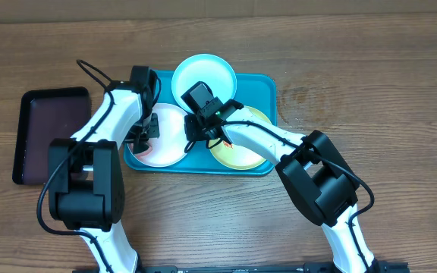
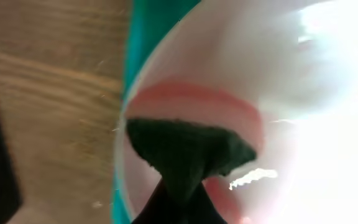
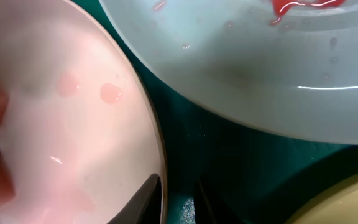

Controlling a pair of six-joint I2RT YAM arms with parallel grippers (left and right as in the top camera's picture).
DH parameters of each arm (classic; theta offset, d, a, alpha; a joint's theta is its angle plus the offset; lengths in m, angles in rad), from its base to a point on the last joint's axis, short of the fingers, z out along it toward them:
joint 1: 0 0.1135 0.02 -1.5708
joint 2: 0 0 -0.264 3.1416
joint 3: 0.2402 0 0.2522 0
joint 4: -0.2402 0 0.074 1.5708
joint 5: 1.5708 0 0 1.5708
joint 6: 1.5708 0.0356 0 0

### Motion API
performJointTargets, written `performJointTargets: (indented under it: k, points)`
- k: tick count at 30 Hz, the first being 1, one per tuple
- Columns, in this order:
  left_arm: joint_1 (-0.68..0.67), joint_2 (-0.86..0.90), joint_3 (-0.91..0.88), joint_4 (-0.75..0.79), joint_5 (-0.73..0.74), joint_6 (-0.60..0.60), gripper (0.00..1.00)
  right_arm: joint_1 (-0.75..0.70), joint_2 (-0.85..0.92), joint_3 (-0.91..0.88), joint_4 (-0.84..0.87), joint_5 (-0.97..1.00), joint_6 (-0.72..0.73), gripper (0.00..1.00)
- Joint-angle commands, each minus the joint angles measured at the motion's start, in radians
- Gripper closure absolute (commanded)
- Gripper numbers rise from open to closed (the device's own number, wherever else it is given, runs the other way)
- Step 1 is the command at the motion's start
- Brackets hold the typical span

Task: Clean dirty plates on tray and stack at the side
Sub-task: 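Scrub the white plate with the sponge in the left gripper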

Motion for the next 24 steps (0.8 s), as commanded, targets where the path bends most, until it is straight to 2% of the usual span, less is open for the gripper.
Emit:
performJointTargets:
  k: [1, 5, 7, 10, 13, 21, 24]
  points:
    - [0.004, 0.009, 0.032, 0.028, 0.289, 0.039, 0.96, -0.005, 0.008, 0.019, 0.006, 0.014, -0.002, 0.8]
    - [0.003, 0.012, 0.021, 0.098, 0.519, 0.06, 0.96, -0.005, 0.008, 0.019, 0.01, 0.014, -0.003, 0.81]
    - [0.003, 0.013, 0.016, 0.109, 0.548, 0.059, 0.96, -0.005, 0.008, 0.019, 0.01, 0.014, -0.003, 0.81]
    - [0.004, 0.017, 0.016, 0.111, 0.506, 0.056, 0.96, -0.005, 0.008, 0.019, 0.009, 0.014, -0.003, 0.81]
    - [0.006, 0.023, 0.016, 0.107, 0.381, 0.056, 0.96, -0.005, 0.008, 0.019, 0.009, 0.014, -0.003, 0.81]
    - [0.006, 0.037, 0.006, 0.09, -0.145, 0.056, 0.96, -0.005, 0.008, 0.019, 0.009, 0.014, -0.003, 0.81]
    - [0.006, 0.037, 0.006, 0.078, -0.288, 0.057, 0.96, -0.005, 0.008, 0.019, 0.007, 0.014, -0.003, 0.81]
